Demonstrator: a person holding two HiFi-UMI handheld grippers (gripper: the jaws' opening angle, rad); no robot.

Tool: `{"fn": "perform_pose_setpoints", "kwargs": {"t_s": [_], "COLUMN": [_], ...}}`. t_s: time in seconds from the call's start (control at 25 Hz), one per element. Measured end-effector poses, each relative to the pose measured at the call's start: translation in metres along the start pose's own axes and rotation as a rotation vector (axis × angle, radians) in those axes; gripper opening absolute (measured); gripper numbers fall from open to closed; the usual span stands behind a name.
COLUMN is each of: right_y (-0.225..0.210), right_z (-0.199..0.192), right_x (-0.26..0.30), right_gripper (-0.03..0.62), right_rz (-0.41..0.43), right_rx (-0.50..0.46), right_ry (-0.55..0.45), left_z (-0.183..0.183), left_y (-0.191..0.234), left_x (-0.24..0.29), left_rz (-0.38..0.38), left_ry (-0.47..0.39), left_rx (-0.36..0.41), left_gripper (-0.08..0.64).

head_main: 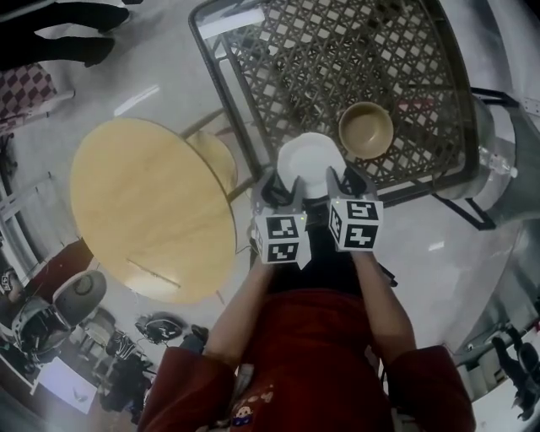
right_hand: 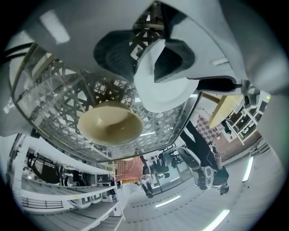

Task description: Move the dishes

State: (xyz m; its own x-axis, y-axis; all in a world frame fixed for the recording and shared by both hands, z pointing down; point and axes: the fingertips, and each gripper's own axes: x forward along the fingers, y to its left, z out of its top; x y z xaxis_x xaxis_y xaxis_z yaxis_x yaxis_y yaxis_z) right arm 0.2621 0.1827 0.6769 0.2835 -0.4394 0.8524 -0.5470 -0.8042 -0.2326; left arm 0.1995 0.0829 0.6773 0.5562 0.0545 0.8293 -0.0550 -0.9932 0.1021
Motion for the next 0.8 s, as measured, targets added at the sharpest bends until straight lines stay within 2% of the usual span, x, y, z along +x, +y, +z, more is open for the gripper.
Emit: {"fn": "perform_pose_setpoints", "kwargs": {"t_s": [0.4,0.8], "right_y": [-0.003,0.017], "right_z": [0.001,0.025], "right_x": [-0.002,-0.037], "right_gripper": [0.169,0.17], "right_rz": [-0.015,-0.035], "right_rx": [0.001,-0.045], "right_ry": [-0.006,-0.103], "left_z": [0.004,0.025], "left_y": [0.007,0.024], "left_x": [-0.003,-0.04], "left_rz": [0.022,0.054], "left_ry": [-0.032,-0.134], "left_rx": [-0.025,-0.046], "left_gripper": [0.247,0.247]}}
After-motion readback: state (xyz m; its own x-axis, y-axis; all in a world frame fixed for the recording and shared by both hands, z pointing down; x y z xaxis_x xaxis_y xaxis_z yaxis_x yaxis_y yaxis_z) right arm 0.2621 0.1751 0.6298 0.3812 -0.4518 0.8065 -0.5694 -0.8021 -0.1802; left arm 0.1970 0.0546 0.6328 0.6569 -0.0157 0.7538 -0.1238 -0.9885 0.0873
